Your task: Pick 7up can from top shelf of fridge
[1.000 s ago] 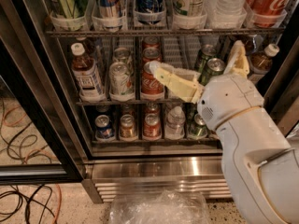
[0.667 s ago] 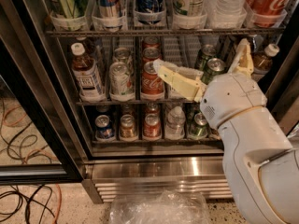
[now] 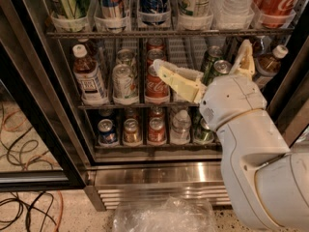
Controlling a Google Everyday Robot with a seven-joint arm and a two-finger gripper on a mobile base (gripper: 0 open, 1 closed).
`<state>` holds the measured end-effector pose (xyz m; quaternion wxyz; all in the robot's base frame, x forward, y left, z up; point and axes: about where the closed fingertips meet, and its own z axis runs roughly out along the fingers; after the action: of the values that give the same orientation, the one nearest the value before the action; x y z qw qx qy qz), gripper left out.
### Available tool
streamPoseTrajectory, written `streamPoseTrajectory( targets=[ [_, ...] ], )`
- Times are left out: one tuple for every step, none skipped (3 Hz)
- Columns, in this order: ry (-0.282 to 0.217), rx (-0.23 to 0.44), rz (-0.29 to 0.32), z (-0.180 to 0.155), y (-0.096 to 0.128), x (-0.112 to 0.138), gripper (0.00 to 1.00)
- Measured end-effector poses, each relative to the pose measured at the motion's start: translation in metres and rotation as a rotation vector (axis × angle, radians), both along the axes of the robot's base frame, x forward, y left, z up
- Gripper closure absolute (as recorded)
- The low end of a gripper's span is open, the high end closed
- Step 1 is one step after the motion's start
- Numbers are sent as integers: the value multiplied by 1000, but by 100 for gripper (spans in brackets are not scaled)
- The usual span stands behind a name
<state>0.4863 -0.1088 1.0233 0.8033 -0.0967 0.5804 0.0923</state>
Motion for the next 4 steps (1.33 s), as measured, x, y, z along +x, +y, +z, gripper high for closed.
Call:
streamPoseTrajectory(
  targets=[
    [-29,38,-40,4,7,21,0],
    [-59,17,-58,10,10,22,0],
    [-58,18,-57,10,10,22,0],
    [-79,17,-62,14,11,29,0]
  ],
)
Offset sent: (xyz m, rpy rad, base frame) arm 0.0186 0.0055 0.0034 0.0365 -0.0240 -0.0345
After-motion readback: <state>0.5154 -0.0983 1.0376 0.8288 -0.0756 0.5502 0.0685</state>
